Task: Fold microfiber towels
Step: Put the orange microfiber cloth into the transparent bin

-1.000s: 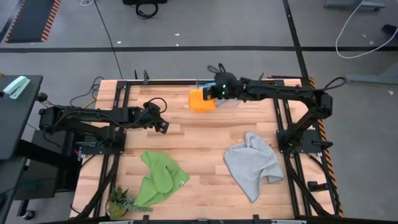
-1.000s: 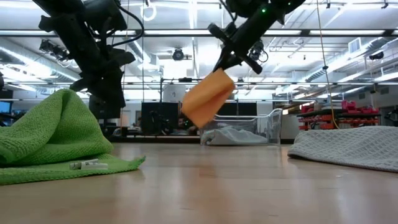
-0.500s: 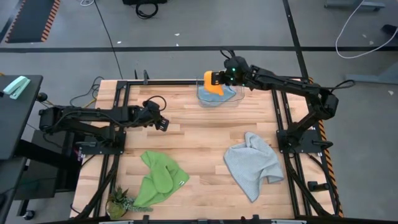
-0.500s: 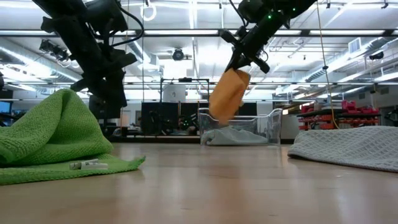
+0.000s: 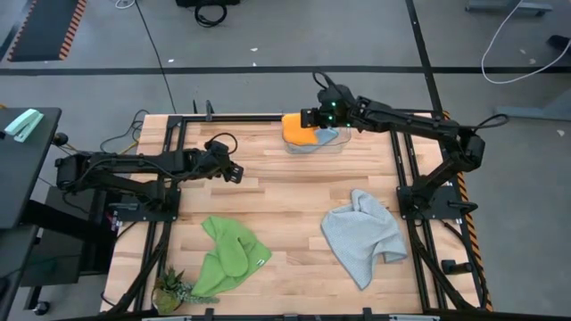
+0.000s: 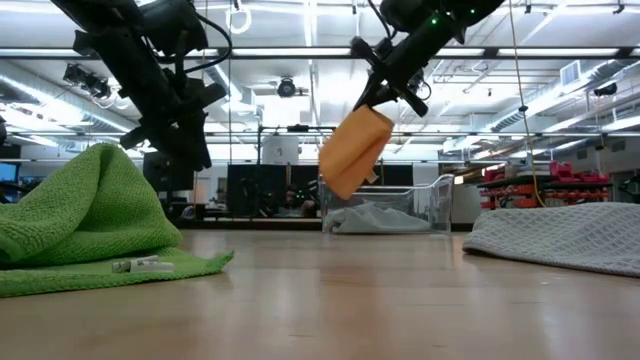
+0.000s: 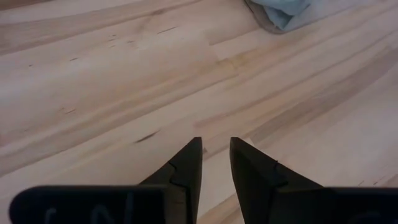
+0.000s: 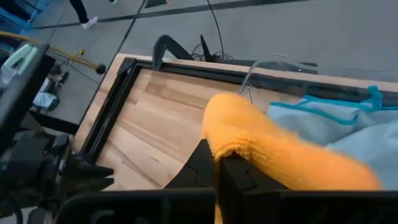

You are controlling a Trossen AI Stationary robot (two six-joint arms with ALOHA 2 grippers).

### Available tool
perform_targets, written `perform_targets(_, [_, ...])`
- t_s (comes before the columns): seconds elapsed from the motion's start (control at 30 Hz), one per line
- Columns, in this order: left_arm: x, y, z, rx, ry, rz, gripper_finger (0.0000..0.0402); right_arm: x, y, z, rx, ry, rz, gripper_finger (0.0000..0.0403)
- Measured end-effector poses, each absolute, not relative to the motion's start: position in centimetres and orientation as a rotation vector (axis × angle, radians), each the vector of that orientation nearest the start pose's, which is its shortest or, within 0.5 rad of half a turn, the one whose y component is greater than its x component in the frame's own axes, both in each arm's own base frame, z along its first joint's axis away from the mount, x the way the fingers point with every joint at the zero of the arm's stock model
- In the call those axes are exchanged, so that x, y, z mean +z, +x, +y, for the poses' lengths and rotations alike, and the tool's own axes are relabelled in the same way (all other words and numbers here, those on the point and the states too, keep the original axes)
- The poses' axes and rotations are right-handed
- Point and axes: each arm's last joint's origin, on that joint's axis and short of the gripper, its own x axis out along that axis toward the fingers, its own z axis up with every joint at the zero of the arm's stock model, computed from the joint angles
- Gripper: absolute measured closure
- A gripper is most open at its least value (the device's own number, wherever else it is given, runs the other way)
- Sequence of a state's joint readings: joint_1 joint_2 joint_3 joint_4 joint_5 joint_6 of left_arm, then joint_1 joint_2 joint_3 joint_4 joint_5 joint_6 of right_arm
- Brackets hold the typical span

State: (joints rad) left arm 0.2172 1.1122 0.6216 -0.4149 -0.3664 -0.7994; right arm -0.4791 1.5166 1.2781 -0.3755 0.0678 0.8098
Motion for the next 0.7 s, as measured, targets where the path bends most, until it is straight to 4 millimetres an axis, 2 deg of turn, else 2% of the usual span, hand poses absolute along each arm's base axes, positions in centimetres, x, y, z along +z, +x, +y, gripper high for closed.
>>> perform_targets(0.2, [20.3,19.9,5.5,0.874,-0.653,0.641,0.0318,30.7,29.2,-16.2,-0.761,0.937,0.417,0.0403])
perform_targets(0.5, [20.7,20.2,5.6,0.89,-0.644,0.577,0.0317,29.5,29.5,-16.7,-0.687,1.012,0.488,0.0403])
perform_targets(0.7, [20.7,20.3,5.7,0.889,-0.645,0.566,0.0311,28.3,28.2,-19.4,-0.783,1.065,0.509,0.0403])
